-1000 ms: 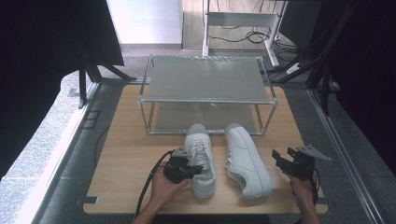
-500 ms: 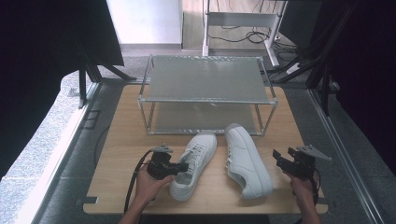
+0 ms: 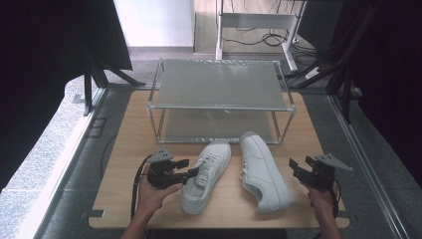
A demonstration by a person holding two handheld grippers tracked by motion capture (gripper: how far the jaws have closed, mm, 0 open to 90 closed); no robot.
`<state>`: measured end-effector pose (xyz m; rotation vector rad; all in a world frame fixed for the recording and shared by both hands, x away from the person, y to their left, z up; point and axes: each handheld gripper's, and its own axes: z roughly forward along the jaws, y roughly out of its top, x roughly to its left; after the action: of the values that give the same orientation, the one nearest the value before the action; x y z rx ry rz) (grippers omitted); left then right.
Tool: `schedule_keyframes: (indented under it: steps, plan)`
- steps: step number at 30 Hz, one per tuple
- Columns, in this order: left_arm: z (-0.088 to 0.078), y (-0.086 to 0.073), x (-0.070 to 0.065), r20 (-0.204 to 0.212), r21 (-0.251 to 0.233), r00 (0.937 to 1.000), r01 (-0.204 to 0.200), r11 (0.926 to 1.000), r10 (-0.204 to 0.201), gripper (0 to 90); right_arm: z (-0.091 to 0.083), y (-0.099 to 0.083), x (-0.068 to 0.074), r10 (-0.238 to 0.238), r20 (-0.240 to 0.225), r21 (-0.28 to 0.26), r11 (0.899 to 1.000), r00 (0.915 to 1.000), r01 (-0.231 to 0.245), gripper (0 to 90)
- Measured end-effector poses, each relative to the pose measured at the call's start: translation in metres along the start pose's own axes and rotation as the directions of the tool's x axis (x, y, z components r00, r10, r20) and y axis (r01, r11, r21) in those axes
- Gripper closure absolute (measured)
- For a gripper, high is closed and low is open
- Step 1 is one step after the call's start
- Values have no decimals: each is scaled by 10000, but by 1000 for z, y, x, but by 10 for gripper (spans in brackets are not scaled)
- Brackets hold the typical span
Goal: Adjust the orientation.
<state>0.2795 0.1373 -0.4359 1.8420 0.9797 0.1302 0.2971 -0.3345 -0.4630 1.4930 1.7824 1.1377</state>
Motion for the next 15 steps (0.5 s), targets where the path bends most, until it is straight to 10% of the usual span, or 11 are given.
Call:
schedule_keyframes:
  steps: [7,15]
  plan:
    - [0,-3,13,-455,-117,9979,450,9989,-455,396,-9,8,3,-145,-197,-166,9998,9997,142,428]
    - [-6,-4,20,-842,-159,9934,767,9969,-778,381,-20,18,27,-1000,-1584,-240,9950,9823,974,668]
